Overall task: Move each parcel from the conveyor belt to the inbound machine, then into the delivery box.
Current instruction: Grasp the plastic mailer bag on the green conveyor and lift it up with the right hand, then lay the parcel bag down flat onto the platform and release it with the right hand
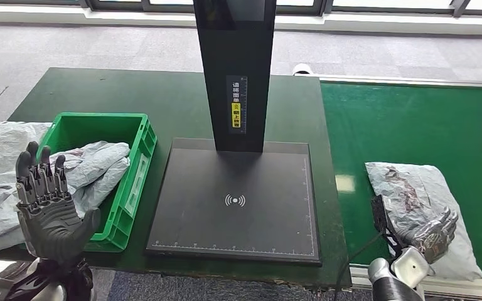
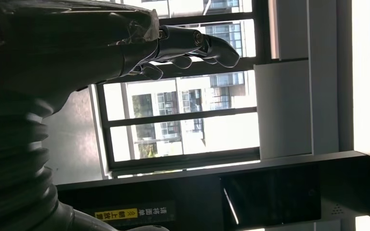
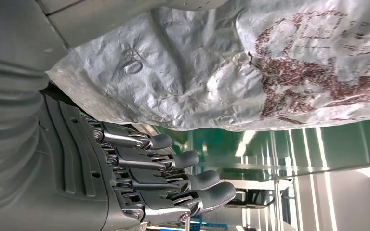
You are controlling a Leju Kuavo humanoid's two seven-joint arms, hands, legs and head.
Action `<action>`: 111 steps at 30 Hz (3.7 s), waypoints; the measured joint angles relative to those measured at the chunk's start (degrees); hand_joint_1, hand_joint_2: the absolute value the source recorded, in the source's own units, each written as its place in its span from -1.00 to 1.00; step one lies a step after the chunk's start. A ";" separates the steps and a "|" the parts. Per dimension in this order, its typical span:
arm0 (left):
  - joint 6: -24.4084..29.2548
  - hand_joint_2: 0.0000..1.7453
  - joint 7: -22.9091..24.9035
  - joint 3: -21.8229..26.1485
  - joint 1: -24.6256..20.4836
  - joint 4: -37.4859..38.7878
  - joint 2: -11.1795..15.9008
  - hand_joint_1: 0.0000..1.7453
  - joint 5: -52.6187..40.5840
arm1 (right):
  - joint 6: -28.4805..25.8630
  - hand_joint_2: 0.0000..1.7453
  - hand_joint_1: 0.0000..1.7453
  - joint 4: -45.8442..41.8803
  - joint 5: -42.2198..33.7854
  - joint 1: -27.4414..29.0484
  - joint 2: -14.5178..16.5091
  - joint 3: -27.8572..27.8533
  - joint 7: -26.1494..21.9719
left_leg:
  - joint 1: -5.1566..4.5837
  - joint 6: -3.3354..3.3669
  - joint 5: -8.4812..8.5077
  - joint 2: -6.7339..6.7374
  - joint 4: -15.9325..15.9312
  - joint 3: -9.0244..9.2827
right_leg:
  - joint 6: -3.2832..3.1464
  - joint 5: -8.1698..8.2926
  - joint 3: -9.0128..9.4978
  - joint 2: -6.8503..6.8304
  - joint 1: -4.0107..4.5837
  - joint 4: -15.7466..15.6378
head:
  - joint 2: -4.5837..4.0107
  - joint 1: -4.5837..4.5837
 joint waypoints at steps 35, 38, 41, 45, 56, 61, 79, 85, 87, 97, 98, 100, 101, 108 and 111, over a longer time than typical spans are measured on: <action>1.08 1.00 0.00 -0.09 -0.41 2.60 0.03 -1.00 -2.26 | 9.79 1.00 1.00 5.91 -0.87 -0.74 -2.76 -2.56 1.26 | 0.00 0.02 -0.01 0.03 0.01 0.08 | 0.03 -0.02 0.09 0.00 0.00 -0.02 | -0.01 -0.01; 1.12 1.00 0.00 -0.09 -0.42 2.74 0.04 -1.00 -2.26 | 9.38 1.00 1.00 5.98 -0.81 -0.98 -2.86 -2.56 0.70 | 0.00 0.02 -0.02 0.04 0.01 0.12 | 0.03 -0.01 0.14 0.01 0.01 -0.03 | 0.00 0.00; 1.45 1.00 -0.01 -0.09 -0.43 2.76 0.04 -1.00 -2.42 | 6.68 1.00 1.00 5.97 -1.25 -1.01 -2.86 -2.56 -1.54 | 0.00 0.02 -0.01 0.04 0.01 0.14 | 0.03 -0.01 0.16 0.00 0.01 -0.03 | -0.01 0.00; 2.36 1.00 -0.01 -0.09 -0.42 2.76 0.04 -1.00 -2.70 | 0.18 1.00 1.00 4.24 -3.13 0.00 -2.33 -2.56 -7.65 | 0.00 0.02 -0.01 0.02 0.01 0.12 | 0.03 -0.01 0.15 -0.01 0.01 -0.02 | 0.00 0.00; 2.77 1.00 0.00 -0.66 -0.81 4.05 0.08 -1.00 -3.00 | -1.55 1.00 1.00 -32.61 -16.00 6.58 10.85 -5.47 -52.02 | 0.02 -0.04 -0.01 0.08 -0.03 0.02 | -0.07 -0.05 -0.07 0.05 0.11 0.03 | -0.01 -0.01; 2.89 1.00 0.00 -0.95 -1.01 4.97 0.17 -1.00 -3.12 | -1.51 1.00 1.00 -39.91 -18.97 7.61 13.72 -5.93 -54.52 | 0.06 -0.03 -0.01 0.13 -0.02 0.02 | -0.06 -0.04 -0.08 0.12 0.01 0.03 | -0.01 0.00; 4.92 1.00 0.00 -3.42 -3.56 7.20 0.84 -1.00 -3.97 | -1.39 1.00 1.00 -53.63 -19.56 12.93 14.86 10.96 -53.57 | 0.01 -0.07 0.00 0.34 -0.04 0.09 | -0.06 -0.01 -0.05 0.22 0.08 0.03 | -0.01 0.01; 5.69 1.00 0.00 -3.72 -3.91 7.69 0.97 -1.00 -3.88 | -1.37 1.00 1.00 -50.98 -18.22 12.83 14.86 13.59 -53.24 | 0.04 -0.09 0.01 0.30 -0.04 0.07 | -0.06 0.00 -0.04 0.20 0.06 0.04 | -0.01 0.01; 7.21 1.00 0.00 -4.15 -4.00 7.74 1.07 -1.00 -3.43 | -1.37 1.00 1.00 -49.15 -17.62 12.79 14.81 14.62 -53.11 | 0.04 -0.07 -0.01 0.30 -0.04 0.05 | -0.06 0.00 -0.05 0.19 0.06 0.04 | -0.01 0.02; 8.91 1.00 0.00 -6.25 -4.66 7.79 1.55 -1.00 -2.14 | -1.36 1.00 1.00 -42.08 -13.56 12.45 14.78 18.62 -51.02 | 0.04 -0.07 -0.01 0.26 -0.04 0.02 | -0.06 -0.01 -0.05 0.17 0.07 0.04 | -0.01 0.01; 8.68 1.00 0.00 -6.25 -4.71 7.80 1.55 -1.00 -2.23 | -1.37 1.00 1.00 -40.99 -12.60 12.33 14.78 18.87 -50.82 | 0.04 -0.07 -0.01 0.26 -0.04 0.02 | -0.06 -0.01 -0.05 0.18 0.07 0.04 | -0.01 0.01; 8.38 1.00 0.00 -6.25 -4.76 7.80 1.55 -1.00 -2.49 | -1.36 1.00 1.00 -38.31 -11.36 12.04 14.75 19.16 -50.40 | 0.04 -0.07 -0.01 0.23 -0.04 0.01 | -0.06 -0.01 -0.04 0.16 0.07 0.04 | -0.01 0.01; 8.29 1.00 0.00 -6.25 -4.77 7.80 1.55 -1.00 -2.60 | -1.37 1.00 1.00 -36.68 -11.03 11.81 14.70 19.32 -49.84 | 0.04 -0.07 -0.01 0.21 -0.04 0.00 | -0.06 -0.01 -0.03 0.15 0.07 0.04 | -0.01 0.02; 7.74 1.00 -0.01 -6.21 -4.77 7.79 1.53 -1.00 -2.79 | 0.41 1.00 1.00 -23.87 -9.40 8.90 14.44 21.67 -45.23 | 0.05 -0.07 0.00 0.19 -0.04 -0.01 | -0.06 -0.01 -0.05 0.14 0.09 0.04 | -0.01 0.02; 7.12 1.00 -0.01 -6.20 -4.78 7.79 1.51 -1.00 -2.88 | 3.98 1.00 1.00 -16.92 -9.46 6.51 14.20 23.24 -43.44 | 0.06 -0.07 0.00 0.22 -0.03 0.01 | -0.06 -0.01 -0.05 0.16 0.09 0.04 | -0.01 0.01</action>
